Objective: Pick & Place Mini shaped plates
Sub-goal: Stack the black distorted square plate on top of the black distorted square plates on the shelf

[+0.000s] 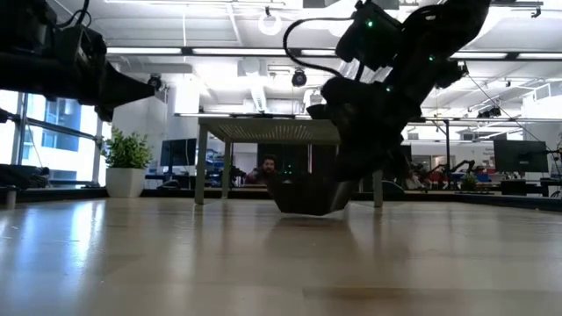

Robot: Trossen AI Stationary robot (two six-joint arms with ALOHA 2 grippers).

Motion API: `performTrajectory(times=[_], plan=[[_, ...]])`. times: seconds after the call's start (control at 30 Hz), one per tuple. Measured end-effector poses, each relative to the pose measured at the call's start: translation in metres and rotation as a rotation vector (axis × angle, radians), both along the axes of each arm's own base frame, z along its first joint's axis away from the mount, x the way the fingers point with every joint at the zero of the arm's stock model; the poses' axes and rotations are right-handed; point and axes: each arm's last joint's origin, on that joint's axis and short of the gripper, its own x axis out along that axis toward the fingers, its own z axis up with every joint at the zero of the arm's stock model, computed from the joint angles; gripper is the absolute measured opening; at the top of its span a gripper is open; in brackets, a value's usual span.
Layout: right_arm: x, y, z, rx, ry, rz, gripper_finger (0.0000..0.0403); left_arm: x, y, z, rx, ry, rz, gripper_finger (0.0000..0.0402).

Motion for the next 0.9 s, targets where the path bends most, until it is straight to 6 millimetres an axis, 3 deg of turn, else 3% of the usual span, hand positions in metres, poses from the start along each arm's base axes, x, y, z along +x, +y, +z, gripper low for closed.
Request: performTrajectory(times=[0.37, 0.43, 0.53, 0.63, 0.77, 0.9], plan=[[-0.007, -0.004, 0.036, 0.094, -0.120, -0.002, 0.0005, -0.001, 0.002, 0.003, -0.012, -0.012, 0.089, 0.0001], [-0.010, -0.007, 0.054, 0.121, -0.150, 0.002, 0.0003, -0.001, 0.002, 0.004, -0.012, -0.013, 0.088, 0.0001], [-0.013, -0.017, 0.095, 0.135, -0.186, 0.003, 0.0003, -0.001, 0.002, 0.004, -0.012, -0.015, 0.088, 0.0001], [-0.019, -0.040, 0.140, 0.103, -0.161, 0.004, 0.0006, -0.001, 0.002, 0.004, -0.013, -0.012, 0.088, 0.0001], [-0.031, -0.086, 0.195, 0.014, -0.127, -0.006, 0.0003, -0.001, 0.002, 0.003, -0.014, -0.009, 0.087, 0.0001], [-0.047, -0.137, 0.221, -0.088, -0.048, -0.009, 0.0004, -0.001, 0.002, 0.003, -0.014, -0.008, 0.086, 0.0001]])
